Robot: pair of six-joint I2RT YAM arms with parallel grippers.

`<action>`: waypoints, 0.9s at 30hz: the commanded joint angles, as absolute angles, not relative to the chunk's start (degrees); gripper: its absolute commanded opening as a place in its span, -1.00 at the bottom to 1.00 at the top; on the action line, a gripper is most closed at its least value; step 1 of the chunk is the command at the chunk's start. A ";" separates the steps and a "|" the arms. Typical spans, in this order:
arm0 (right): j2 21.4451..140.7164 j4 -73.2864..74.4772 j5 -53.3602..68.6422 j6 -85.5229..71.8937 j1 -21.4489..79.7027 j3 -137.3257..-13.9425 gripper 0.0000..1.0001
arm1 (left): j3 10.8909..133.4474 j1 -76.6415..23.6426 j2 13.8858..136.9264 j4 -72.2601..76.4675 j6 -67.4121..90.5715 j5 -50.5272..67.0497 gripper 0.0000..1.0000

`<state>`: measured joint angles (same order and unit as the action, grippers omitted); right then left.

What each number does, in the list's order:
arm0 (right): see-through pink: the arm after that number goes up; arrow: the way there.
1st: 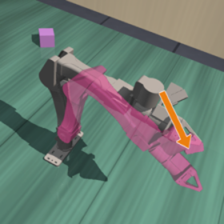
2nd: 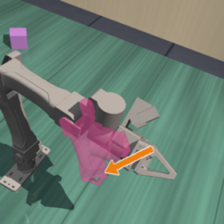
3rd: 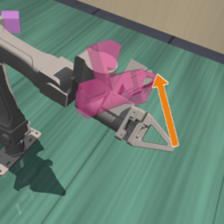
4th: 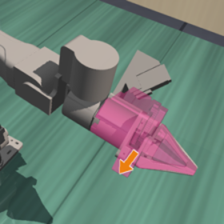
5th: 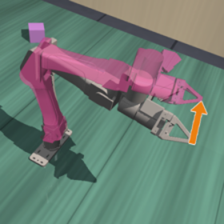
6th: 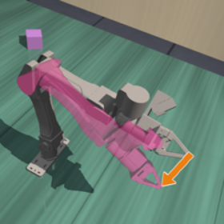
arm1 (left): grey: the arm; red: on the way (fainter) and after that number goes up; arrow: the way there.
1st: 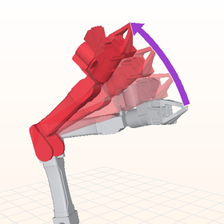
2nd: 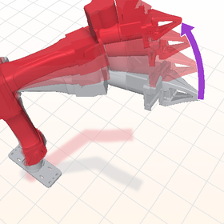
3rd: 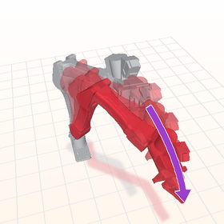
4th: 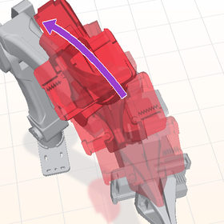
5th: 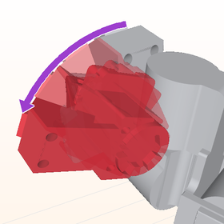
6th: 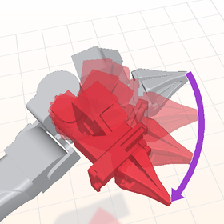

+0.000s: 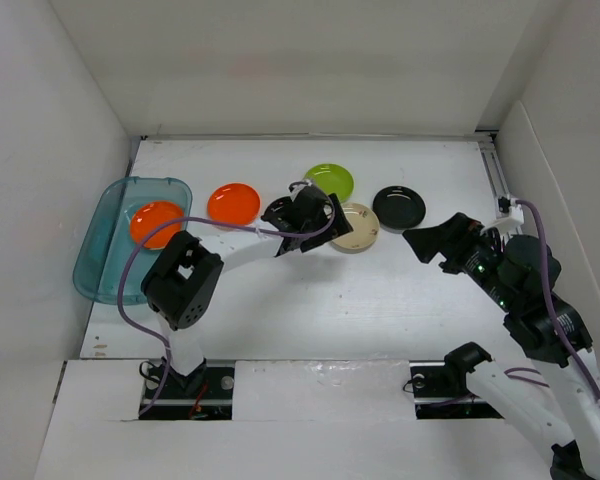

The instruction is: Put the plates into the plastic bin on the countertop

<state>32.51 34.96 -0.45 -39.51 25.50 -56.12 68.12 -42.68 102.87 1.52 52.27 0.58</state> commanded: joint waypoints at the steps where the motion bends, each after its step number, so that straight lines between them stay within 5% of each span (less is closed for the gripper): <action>1: 31.90 34.89 -0.79 -39.81 25.14 -58.80 1.00 | 69.18 -42.98 103.62 3.51 56.77 -2.11 0.89; 5: 31.90 34.89 -0.18 -39.81 25.14 -59.32 1.00 | 69.70 -43.51 106.52 2.91 59.05 -4.92 0.78; 10: 31.90 34.37 0.35 -39.81 25.14 -59.33 1.00 | 71.63 -44.03 109.51 2.29 61.17 -6.86 0.33; 18: 31.90 33.84 0.35 -39.81 25.14 -59.33 1.00 | 76.20 -44.65 114.79 -3.77 64.15 -10.72 0.04; 26: 31.90 33.84 0.35 -39.81 25.14 -59.85 1.00 | 76.82 -44.65 115.84 -6.06 65.48 -12.13 -0.42; 27: 31.38 33.84 0.35 -39.81 25.14 -59.85 1.00 | 76.82 -44.65 115.84 -6.76 65.48 -12.13 -0.59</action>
